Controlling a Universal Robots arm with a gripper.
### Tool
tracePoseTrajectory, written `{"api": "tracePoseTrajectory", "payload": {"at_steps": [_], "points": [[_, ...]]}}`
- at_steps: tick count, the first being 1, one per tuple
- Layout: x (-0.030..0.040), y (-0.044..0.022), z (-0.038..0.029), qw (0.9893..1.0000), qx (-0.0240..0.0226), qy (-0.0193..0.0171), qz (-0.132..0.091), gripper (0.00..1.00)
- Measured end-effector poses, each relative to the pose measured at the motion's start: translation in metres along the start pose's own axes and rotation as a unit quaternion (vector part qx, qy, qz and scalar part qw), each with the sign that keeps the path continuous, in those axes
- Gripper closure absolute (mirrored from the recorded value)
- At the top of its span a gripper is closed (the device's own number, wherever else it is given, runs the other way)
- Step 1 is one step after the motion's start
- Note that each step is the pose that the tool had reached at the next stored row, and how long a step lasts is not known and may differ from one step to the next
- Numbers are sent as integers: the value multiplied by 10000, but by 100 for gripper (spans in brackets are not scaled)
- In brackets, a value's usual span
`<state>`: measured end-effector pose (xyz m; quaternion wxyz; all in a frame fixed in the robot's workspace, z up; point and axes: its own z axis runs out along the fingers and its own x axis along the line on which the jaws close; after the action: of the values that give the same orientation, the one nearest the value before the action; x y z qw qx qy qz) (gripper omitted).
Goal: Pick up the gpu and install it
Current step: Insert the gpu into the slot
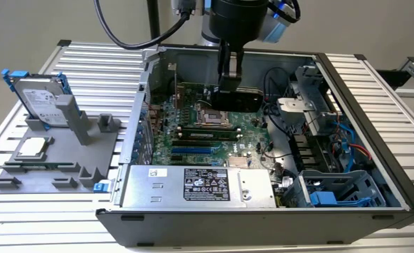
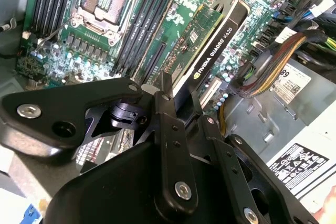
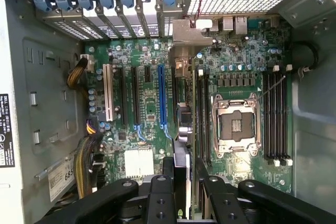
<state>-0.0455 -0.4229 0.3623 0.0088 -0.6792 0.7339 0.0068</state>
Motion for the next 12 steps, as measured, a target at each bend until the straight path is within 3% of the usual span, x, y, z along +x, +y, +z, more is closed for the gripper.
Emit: {"api": "tracePoseTrajectory", "payload": {"at_steps": [12], "points": [[0,22,37,10000,3,0,9,100]]}}
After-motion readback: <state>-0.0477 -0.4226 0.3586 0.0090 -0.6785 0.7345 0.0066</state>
